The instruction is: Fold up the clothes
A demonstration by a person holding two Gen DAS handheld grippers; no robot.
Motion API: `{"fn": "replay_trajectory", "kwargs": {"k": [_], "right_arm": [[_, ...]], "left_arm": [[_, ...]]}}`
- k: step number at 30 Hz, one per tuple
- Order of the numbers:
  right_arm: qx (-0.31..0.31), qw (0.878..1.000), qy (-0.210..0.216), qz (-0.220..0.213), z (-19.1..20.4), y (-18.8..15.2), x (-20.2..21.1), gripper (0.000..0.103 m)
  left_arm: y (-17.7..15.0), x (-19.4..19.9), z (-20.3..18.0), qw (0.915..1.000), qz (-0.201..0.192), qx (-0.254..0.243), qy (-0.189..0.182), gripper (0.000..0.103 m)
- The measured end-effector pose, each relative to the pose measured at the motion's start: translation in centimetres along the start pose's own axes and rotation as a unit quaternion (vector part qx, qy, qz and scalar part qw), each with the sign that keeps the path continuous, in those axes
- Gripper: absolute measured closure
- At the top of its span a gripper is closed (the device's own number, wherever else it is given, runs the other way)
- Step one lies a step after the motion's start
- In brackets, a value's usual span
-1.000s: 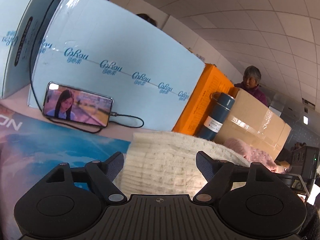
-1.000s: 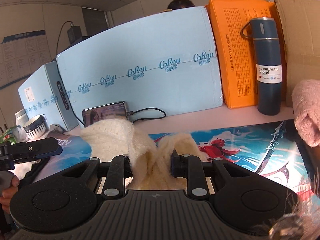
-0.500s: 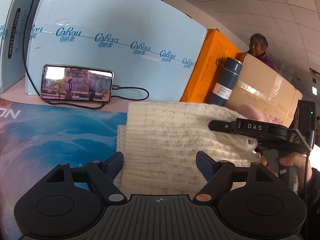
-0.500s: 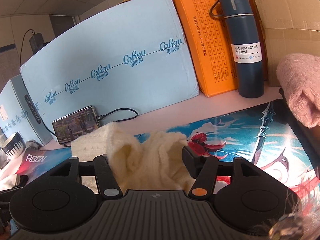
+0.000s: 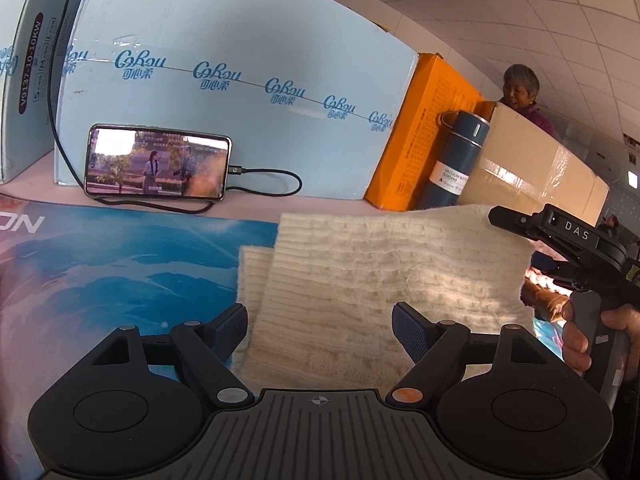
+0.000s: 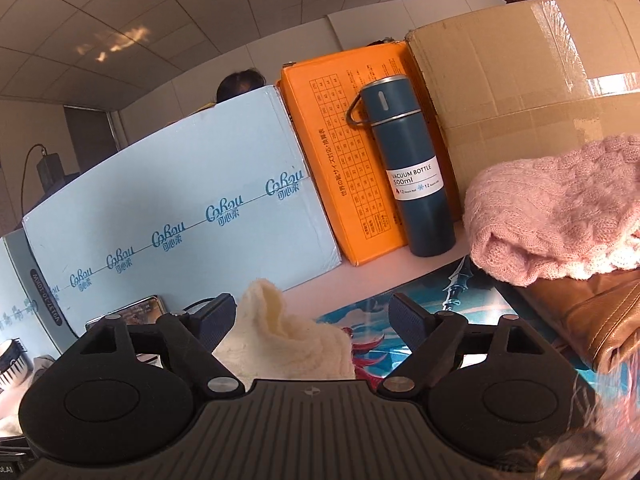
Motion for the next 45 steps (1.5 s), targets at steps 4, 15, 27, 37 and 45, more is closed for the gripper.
{"fn": "replay_trajectory", "kwargs": {"k": [4, 15, 27, 37, 45], "right_arm": [[-0.024, 0.998, 0.015, 0.051, -0.7, -0.7, -1.5, 0.058], [-0.271, 0.944, 0.163, 0.096, -5.3, -2.0, -3.8, 0.086], [-0.148, 0.987, 0.062, 0.028, -3.6, -0.7, -2.4, 0.056], [-0.208, 0.966, 0.147, 0.039, -4.5, -1.2, -2.4, 0.086], [-0.207, 0.969, 0.126, 0.052, -4.6, -1.4, -3.2, 0.086]], "left_arm": [[0.0, -0.1, -0.1, 1.0, 0.008, -0.002, -0.003, 0.021], [-0.1, -0.1, -0.4, 0.9999, 0.011, -0.004, -0.008, 0.021], [0.2, 0.4, 0.1, 0.9995, 0.001, 0.01, -0.03, 0.024], [1.2, 1.7, 1.1, 0.9988, -0.026, -0.003, -0.042, 0.097], [0.7, 3.8, -0.9, 0.9906, -0.029, -0.109, -0.078, 0.097]]}}
Point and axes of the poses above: each gripper's, at about its wrist camera, not at the fingertips, and x roughly against the way its jaws point, z to its left, y to its top, the point moved 1 cm from there along -x, roughly the way its jaws point, and after that the axes turned 13 degrees about y, right-handed, at the moved point
